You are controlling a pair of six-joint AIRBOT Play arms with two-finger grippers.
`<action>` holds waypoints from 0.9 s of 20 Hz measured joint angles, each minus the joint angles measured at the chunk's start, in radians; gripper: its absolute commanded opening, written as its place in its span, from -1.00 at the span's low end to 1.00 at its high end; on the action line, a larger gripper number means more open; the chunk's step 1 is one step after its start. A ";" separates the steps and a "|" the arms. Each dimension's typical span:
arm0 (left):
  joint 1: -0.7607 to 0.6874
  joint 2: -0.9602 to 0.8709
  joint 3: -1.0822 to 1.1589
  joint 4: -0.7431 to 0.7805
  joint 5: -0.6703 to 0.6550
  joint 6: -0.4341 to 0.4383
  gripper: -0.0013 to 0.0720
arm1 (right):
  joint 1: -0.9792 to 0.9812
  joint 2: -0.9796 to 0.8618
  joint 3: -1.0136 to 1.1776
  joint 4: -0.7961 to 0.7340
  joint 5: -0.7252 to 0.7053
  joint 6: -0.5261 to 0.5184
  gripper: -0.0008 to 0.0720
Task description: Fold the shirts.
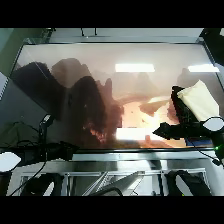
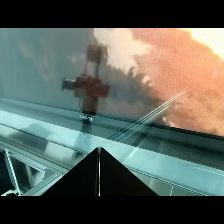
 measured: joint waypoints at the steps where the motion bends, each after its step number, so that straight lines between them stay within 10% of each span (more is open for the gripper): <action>1: 0.000 0.005 0.000 0.000 0.003 0.000 -0.92 | 0.000 0.000 0.000 0.000 0.000 0.000 -0.92; 11: 0.121 -0.016 0.150 0.204 0.021 0.000 -0.88 | 0.000 0.000 0.000 0.000 0.000 0.000 -0.92; 13: 0.219 -0.065 0.241 0.283 0.029 0.001 0.94 | 0.000 0.000 0.000 0.000 0.000 0.000 -0.92; 18: 0.470 -0.270 0.432 0.426 0.069 0.013 0.91 | 0.001 0.000 0.000 0.000 0.000 0.000 -0.92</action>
